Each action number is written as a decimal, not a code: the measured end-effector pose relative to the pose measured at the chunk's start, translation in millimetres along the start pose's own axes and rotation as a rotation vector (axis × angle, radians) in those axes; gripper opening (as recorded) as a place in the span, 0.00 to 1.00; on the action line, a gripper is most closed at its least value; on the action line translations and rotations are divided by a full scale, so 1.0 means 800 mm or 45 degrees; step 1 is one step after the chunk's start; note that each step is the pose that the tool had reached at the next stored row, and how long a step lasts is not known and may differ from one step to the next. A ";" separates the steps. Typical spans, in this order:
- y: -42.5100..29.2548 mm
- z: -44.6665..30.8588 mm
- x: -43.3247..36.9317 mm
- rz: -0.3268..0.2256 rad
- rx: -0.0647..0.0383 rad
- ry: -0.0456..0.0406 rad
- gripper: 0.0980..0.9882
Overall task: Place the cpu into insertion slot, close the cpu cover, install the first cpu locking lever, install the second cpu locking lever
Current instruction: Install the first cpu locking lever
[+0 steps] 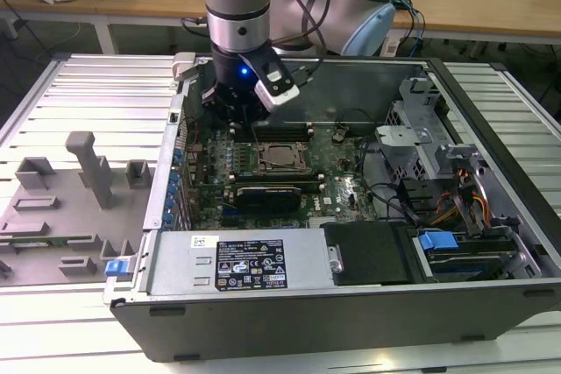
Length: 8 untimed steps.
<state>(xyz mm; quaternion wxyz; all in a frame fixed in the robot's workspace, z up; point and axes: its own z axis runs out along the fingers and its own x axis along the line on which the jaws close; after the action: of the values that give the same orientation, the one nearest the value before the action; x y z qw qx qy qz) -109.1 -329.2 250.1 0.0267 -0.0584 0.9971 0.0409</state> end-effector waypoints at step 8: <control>0.0026 -0.0007 0.016 0.000 -0.067 -0.048 0.01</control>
<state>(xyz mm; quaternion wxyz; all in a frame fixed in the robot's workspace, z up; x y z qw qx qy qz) -122.0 -328.6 250.1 0.0440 -0.0581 0.9950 0.0684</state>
